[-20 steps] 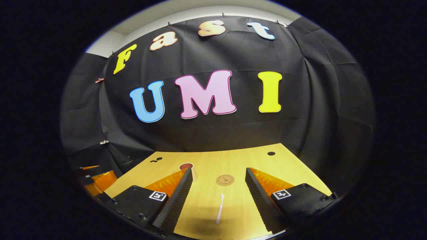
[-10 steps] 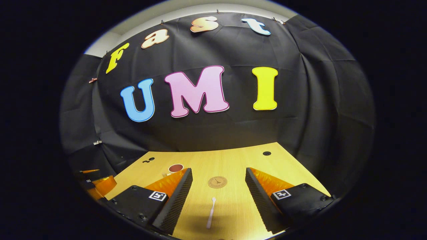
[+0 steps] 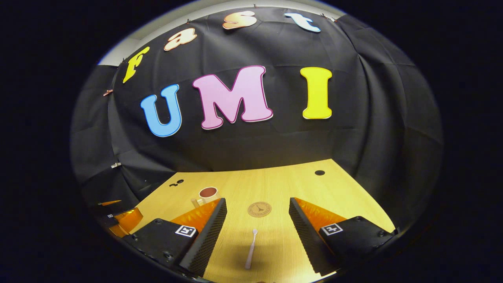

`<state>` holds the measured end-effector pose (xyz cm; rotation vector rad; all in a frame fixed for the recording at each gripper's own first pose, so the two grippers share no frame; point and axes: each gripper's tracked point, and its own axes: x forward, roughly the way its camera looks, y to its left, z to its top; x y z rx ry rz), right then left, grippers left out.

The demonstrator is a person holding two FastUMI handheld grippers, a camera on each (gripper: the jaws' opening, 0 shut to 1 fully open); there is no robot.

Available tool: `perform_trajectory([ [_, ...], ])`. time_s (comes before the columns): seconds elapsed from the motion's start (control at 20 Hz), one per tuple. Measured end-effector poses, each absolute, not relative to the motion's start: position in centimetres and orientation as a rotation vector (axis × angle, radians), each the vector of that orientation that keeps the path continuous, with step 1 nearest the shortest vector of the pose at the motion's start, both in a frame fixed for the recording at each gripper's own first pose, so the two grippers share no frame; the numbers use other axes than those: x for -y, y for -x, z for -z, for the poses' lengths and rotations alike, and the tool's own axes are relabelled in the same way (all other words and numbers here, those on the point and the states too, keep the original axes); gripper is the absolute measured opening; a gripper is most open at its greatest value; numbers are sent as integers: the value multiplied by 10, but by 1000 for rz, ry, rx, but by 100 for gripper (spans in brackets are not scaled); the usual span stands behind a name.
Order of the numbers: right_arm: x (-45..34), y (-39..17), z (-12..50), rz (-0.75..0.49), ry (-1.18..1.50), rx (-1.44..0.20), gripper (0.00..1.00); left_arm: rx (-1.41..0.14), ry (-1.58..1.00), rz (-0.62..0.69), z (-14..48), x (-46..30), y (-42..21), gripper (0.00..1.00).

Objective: Put the toothbrush and toothpaste on the desktop into the cup, then pick up the cup and place it on the coaster on the desktop.

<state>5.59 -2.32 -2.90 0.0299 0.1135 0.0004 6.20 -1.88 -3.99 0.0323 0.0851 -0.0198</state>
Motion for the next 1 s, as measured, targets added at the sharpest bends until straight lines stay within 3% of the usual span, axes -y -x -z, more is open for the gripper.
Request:
perform_trajectory([
  [1.0,18,-121,70,-116,47,-266,98,-427,-60,-44,216,-4,-179,99],
])
